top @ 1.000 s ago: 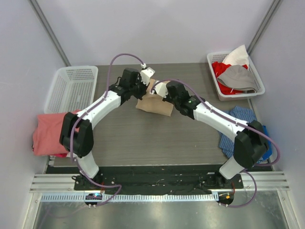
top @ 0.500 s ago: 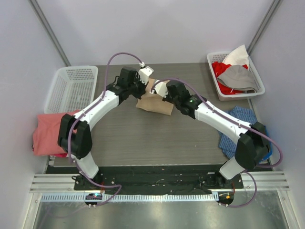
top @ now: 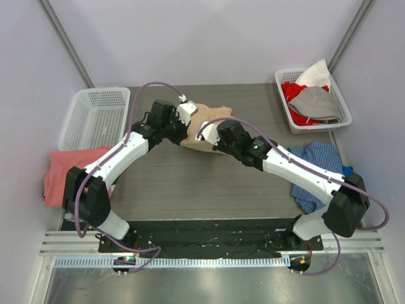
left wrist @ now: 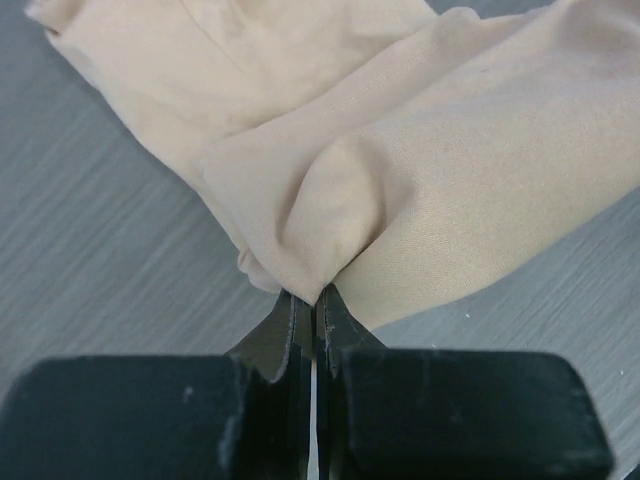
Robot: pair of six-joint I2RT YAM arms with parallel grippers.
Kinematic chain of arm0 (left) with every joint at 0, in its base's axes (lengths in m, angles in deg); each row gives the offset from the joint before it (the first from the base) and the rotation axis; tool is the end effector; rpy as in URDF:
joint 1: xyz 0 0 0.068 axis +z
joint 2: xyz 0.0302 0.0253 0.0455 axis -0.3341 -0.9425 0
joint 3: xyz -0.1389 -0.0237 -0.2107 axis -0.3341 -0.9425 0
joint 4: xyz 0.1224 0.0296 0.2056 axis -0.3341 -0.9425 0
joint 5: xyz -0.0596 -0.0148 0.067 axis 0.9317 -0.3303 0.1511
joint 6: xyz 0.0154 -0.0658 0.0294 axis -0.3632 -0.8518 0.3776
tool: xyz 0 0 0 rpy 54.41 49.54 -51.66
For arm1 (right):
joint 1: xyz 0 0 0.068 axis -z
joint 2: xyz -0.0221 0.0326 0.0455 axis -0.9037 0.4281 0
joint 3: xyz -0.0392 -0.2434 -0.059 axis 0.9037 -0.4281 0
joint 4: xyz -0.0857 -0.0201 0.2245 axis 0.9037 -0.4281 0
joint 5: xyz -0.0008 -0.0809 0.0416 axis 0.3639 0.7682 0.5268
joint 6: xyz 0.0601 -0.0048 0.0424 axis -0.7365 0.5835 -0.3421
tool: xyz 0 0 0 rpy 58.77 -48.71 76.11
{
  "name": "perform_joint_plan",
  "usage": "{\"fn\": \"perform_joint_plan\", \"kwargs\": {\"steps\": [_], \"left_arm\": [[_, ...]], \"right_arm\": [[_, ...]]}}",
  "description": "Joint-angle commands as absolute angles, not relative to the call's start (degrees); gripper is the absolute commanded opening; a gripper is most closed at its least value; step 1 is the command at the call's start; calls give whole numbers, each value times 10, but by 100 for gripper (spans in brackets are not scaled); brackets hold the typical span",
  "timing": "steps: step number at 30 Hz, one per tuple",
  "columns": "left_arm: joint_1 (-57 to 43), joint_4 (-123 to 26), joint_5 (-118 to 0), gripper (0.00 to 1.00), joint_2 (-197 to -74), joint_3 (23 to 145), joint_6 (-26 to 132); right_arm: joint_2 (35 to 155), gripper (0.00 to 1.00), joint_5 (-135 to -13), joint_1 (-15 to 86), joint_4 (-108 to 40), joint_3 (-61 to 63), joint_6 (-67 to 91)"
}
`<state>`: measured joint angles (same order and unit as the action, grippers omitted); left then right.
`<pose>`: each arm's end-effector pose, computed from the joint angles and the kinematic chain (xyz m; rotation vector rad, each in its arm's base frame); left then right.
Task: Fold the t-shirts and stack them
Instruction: Fold the long partially folded tshirt into a neat square
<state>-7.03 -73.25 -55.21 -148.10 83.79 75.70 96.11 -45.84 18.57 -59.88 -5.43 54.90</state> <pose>0.3060 -0.1674 0.2673 0.8375 2.0982 -0.3870 0.2367 0.2149 0.2800 -1.3146 1.7996 -0.3060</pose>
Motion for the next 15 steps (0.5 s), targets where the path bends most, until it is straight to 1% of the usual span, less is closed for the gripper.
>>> {"fn": "perform_joint_plan", "kwargs": {"steps": [1,9,15], "left_arm": [[-65,-749,-536,0,-1459,815,769],[-66,-767,-515,0,-1444,777,773],[-66,-774,-519,0,-1487,809,785]], "right_arm": [[942,1,-477,180,-621,-61,516],[941,1,-506,162,-639,-67,501],[955,1,-483,163,-615,-84,521]]}}
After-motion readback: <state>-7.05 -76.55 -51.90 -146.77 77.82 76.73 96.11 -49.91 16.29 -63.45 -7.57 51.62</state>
